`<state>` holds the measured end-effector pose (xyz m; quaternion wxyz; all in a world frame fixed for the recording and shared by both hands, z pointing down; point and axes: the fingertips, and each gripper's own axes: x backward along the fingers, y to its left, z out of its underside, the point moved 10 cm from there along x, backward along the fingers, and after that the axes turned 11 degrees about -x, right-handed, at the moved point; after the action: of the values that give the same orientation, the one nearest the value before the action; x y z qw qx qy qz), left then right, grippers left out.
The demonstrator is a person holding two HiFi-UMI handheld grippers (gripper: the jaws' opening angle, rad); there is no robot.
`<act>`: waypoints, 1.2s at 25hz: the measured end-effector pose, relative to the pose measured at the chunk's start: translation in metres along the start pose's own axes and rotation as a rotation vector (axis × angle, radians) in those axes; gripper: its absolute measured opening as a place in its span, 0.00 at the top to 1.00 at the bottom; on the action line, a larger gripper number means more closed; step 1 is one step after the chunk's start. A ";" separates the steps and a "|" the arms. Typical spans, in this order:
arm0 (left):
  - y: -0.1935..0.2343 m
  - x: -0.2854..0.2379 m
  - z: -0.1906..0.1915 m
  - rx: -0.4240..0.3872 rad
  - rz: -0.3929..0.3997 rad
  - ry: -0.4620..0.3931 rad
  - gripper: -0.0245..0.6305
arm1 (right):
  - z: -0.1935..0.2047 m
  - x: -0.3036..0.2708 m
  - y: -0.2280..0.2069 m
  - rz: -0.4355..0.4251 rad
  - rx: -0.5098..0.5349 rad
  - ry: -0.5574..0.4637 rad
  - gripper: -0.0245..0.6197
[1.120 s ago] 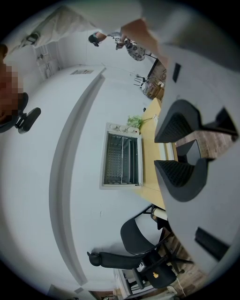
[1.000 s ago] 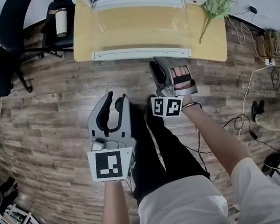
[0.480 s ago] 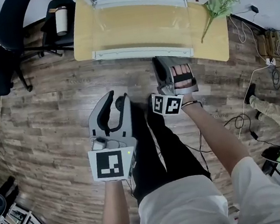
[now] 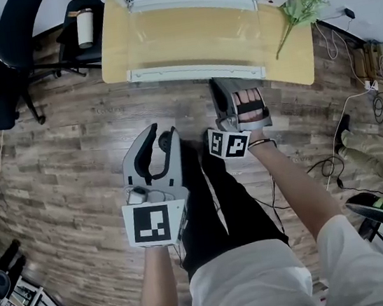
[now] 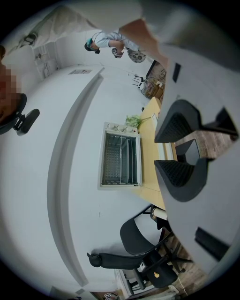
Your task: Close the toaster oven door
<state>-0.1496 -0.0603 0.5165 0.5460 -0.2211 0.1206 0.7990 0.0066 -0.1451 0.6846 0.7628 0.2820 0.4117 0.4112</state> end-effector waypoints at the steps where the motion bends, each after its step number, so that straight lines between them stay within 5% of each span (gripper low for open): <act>1: 0.000 0.000 -0.001 -0.001 -0.001 -0.001 0.82 | 0.000 0.000 -0.001 0.002 0.002 -0.003 0.86; 30: -0.002 0.006 -0.044 -0.015 -0.048 -0.047 0.82 | -0.045 0.034 -0.084 0.019 -0.180 -0.056 0.85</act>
<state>-0.1397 -0.0737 0.4751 0.5661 -0.2090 0.0965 0.7916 0.0115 -0.1541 0.5844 0.7923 0.2273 0.3489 0.4458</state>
